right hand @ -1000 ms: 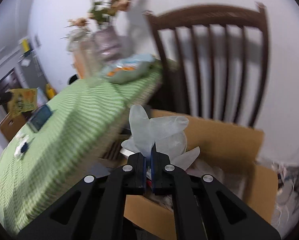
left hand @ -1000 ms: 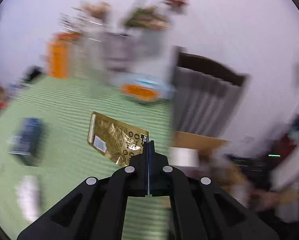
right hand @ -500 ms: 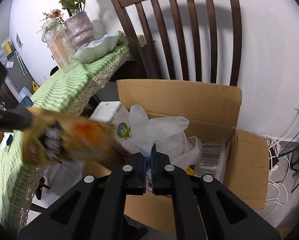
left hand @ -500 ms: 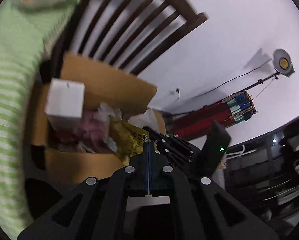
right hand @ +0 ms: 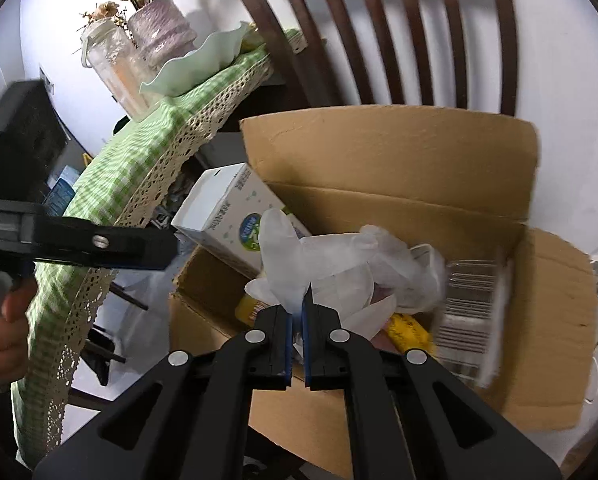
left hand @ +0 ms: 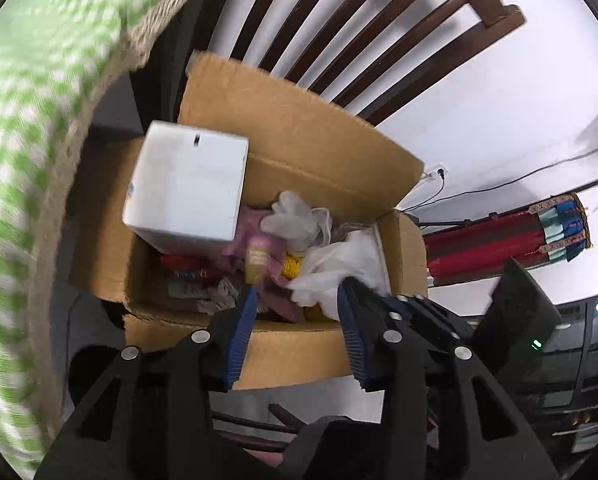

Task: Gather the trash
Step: 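Carry the glove and gold wrapper to the cardboard box and open both tools, then grasp the white tissue with the left tool while the right tool returns over the table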

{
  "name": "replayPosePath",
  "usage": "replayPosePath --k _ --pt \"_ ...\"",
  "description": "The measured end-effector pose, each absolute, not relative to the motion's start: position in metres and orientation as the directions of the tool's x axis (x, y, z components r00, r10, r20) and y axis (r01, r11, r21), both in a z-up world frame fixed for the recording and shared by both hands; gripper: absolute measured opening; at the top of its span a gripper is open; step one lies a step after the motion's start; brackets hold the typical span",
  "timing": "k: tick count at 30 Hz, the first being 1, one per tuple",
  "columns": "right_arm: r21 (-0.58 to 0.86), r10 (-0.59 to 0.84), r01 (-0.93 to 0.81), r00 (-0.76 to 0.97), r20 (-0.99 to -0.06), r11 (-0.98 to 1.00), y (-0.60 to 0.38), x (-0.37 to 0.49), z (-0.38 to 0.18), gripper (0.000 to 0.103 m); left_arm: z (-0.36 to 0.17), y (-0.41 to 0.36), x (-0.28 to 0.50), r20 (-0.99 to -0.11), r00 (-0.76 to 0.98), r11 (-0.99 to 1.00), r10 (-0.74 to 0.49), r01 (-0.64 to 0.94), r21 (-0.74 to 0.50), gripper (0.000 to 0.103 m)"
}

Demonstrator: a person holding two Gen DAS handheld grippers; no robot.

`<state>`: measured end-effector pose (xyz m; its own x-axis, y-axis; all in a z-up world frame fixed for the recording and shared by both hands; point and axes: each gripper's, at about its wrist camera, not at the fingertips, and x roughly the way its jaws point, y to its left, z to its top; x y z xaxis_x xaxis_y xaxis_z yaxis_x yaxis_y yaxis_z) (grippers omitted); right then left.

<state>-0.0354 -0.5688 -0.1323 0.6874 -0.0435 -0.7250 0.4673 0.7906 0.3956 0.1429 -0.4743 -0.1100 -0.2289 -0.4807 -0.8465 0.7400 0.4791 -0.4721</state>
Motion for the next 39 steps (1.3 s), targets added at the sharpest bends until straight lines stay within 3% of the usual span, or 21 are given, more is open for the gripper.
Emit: replayPosePath --k 2,3,4,9,18,31,39 --pt "0.410 -0.034 0.469 0.689 -0.724 0.782 -0.570 -0.029 -0.134 0.021 -0.100 -0.472 0.143 -0.855 -0.184 0.480 -0.485 0.761 -0.436 0.050" --pt "0.411 -0.037 0.472 0.690 -0.723 0.780 -0.571 -0.027 -0.135 0.048 -0.094 -0.470 0.143 -0.857 -0.164 0.480 -0.488 0.770 -0.420 0.050" --pt "0.409 -0.047 0.479 0.692 -0.720 0.777 -0.571 -0.026 -0.134 0.058 -0.087 -0.466 0.144 -0.856 -0.146 0.476 -0.496 0.779 -0.409 0.051" --pt "0.404 -0.067 0.479 0.704 -0.707 0.779 -0.570 -0.019 -0.125 0.058 -0.068 -0.451 0.152 -0.849 -0.099 0.481 -0.520 0.787 -0.387 0.057" --pt "0.365 -0.114 0.491 0.705 -0.700 0.791 -0.560 -0.019 -0.106 0.058 -0.046 -0.416 0.166 -0.838 -0.032 0.516 -0.544 0.776 -0.364 0.059" --pt "0.232 -0.228 0.494 0.703 -0.674 0.838 -0.532 -0.008 -0.059 0.058 -0.011 -0.347 0.175 -0.782 0.214 0.614 -0.586 0.747 -0.255 0.078" --pt "0.216 -0.194 0.433 0.722 -0.664 0.875 -0.495 0.023 -0.052 0.058 -0.001 -0.247 0.209 -0.767 0.454 0.814 -0.454 0.562 -0.149 0.079"
